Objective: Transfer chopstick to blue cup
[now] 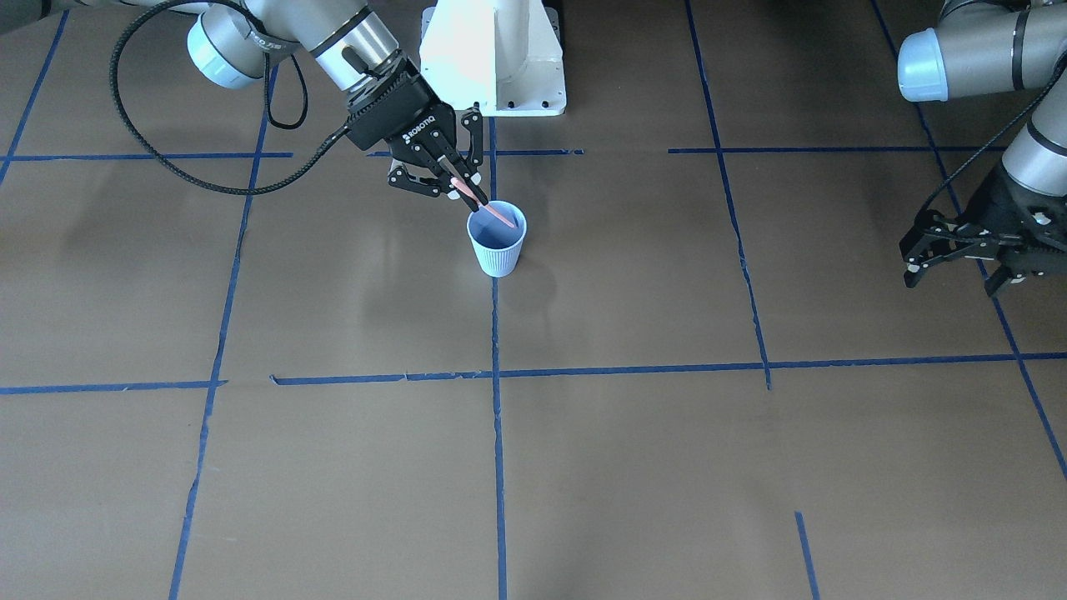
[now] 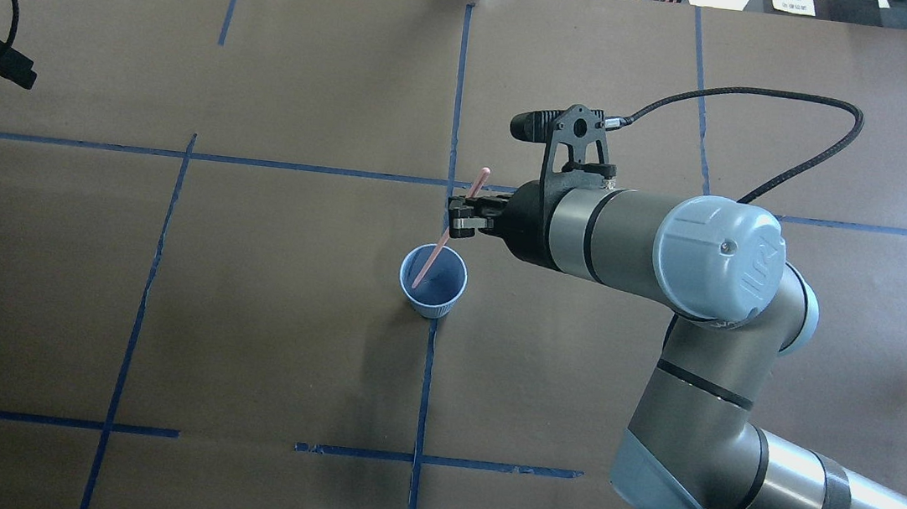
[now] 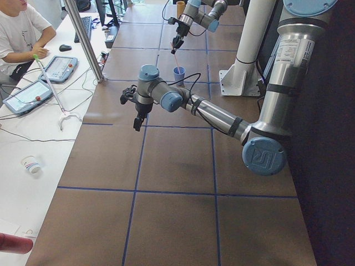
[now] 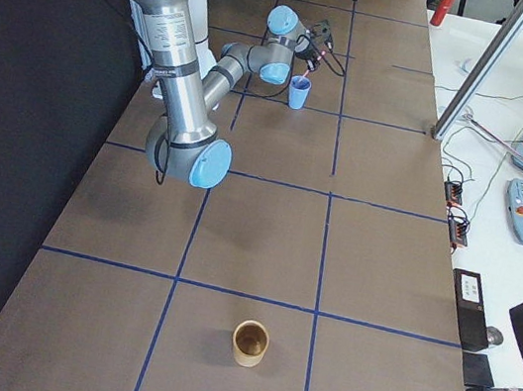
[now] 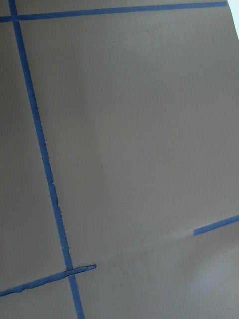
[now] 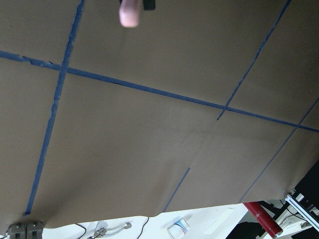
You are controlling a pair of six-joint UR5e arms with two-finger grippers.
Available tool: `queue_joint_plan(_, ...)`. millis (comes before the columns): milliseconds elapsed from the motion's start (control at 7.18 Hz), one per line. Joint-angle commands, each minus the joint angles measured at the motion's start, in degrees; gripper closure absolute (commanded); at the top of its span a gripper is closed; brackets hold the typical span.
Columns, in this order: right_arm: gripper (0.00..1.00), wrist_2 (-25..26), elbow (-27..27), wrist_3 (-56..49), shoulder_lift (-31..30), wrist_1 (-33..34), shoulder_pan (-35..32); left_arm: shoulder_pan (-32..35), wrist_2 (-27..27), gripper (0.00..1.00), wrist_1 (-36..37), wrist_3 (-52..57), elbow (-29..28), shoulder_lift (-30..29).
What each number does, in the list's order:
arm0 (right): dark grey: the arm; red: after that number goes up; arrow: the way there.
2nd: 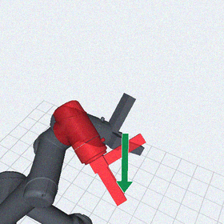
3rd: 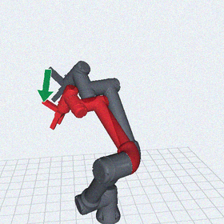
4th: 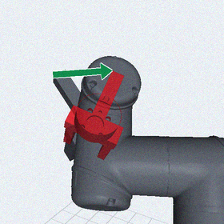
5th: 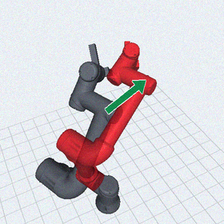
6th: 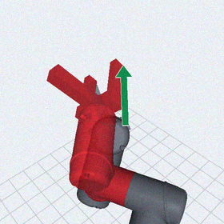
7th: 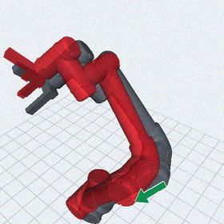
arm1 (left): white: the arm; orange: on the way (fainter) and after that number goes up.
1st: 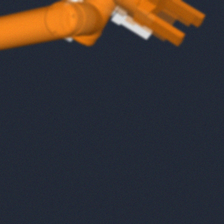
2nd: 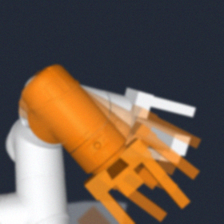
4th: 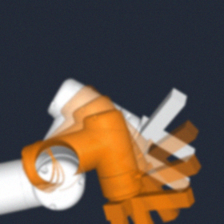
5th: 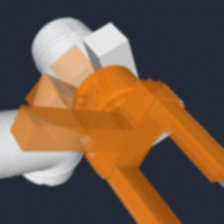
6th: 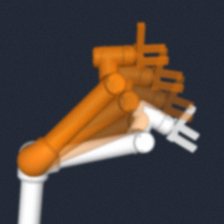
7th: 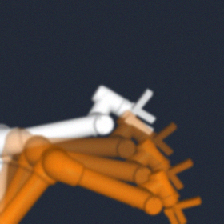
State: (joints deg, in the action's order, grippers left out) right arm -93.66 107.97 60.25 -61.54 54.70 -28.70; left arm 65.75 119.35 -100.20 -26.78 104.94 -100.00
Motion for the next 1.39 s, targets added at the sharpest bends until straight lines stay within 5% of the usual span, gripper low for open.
queue_joint_plan(0,0.77,1.3,-1.6,-0.1,0.2,1.8,1.4,0.0,0.0,0.00,0.0,0.1,0.0,0.1)
queue_joint_plan(139,0.01,2.2,-1.9,0.6,0.2,1.9,1.9,0.0,0.0,0.00,0.0,0.1,0.0,0.1)
queue_joint_plan(418,0.00,1.7,0.0,0.8,-0.5,1.6,0.9,0.7,0.2,0.00,0.0,1.1,-0.1,0.6)
queue_joint_plan(836,0.00,-1.4,10.8,0.1,-21.7,1.5,-9.9,10.7,9.6,0.00,0.1,14.6,-7.5,1.2)
queue_joint_plan(975,0.00,-9.4,7.7,-0.6,-23.2,1.8,-18.7,15.7,14.4,0.00,0.1,21.4,-12.5,1.1)
queue_joint_plan(1254,0.00,-31.1,-5.0,-21.5,-23.3,2.1,-39.7,22.2,16.3,0.00,0.6,33.4,-20.6,0.3)
